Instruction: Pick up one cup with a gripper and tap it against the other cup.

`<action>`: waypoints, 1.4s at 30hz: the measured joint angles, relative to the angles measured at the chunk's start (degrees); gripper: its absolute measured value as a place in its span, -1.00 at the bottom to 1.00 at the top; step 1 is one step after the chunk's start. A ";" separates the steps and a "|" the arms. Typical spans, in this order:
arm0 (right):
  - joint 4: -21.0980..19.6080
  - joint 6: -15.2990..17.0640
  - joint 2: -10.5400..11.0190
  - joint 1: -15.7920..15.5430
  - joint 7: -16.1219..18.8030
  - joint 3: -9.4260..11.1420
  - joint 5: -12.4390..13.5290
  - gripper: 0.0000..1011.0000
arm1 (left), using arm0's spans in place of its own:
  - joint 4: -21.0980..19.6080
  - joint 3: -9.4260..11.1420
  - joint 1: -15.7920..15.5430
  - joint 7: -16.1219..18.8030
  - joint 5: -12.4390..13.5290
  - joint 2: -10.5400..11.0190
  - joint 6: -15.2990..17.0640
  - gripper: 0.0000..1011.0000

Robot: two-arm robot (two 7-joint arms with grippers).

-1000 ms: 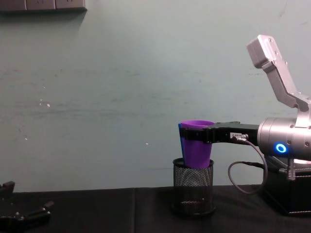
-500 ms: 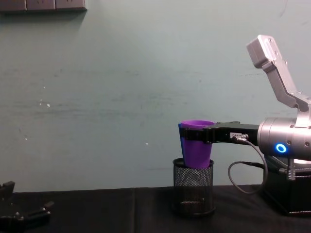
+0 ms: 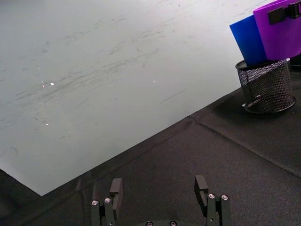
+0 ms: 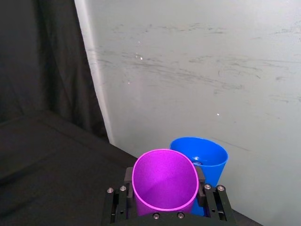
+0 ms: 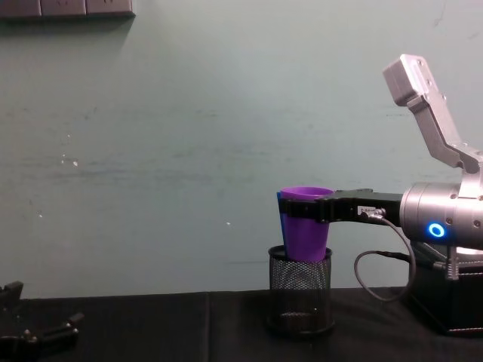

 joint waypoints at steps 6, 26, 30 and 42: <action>0.00 0.00 0.00 0.00 0.00 0.00 0.00 0.45 | 0.00 0.00 0.00 0.00 0.00 0.00 0.00 0.98; 0.00 0.00 0.00 0.00 0.00 0.00 0.00 0.45 | 0.00 0.00 0.00 0.00 0.00 0.00 0.00 0.98; 0.00 0.00 0.00 0.00 0.00 0.00 0.00 0.45 | 0.00 0.00 0.00 0.00 0.00 0.00 0.00 0.98; -4.69 -0.19 2.01 -2.87 2.01 0.04 0.48 0.45 | 0.00 0.00 -0.01 0.00 0.00 0.00 0.00 0.98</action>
